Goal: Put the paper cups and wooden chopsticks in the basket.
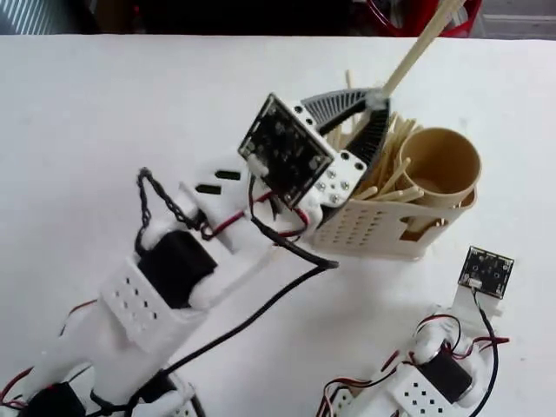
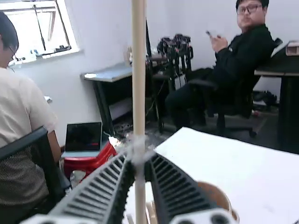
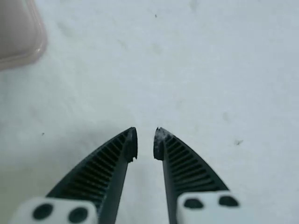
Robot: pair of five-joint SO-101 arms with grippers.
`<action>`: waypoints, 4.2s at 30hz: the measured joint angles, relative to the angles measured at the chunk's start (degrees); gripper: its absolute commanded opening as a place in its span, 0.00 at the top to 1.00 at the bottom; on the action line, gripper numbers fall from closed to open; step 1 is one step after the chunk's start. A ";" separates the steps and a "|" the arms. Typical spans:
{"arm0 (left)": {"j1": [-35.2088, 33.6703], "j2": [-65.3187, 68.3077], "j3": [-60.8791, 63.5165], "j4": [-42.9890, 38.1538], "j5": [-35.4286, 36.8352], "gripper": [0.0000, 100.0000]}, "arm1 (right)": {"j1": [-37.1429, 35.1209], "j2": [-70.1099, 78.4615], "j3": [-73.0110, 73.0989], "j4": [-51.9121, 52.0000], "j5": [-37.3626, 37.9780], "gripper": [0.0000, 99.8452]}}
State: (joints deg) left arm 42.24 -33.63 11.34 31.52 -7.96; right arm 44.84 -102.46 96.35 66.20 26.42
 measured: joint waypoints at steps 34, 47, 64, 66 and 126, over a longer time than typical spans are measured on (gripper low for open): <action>-0.97 19.43 6.95 -18.11 4.84 0.98 | 0.00 0.00 0.00 0.00 0.00 0.93; -1.14 19.43 10.99 -20.40 5.19 0.98 | 0.00 0.00 0.00 0.00 0.00 0.93; -1.93 19.69 17.05 -26.81 5.19 0.97 | -0.09 0.00 0.00 0.00 0.00 0.93; -2.55 19.69 17.05 -26.81 5.19 0.97 | -0.97 0.00 0.00 0.00 -0.09 0.93; -2.90 13.71 17.05 -21.89 5.19 0.98 | -1.05 0.00 0.00 0.00 0.00 0.93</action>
State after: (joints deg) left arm 39.34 -19.91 28.40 9.63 -2.77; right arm 43.78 -102.46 96.35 66.20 26.42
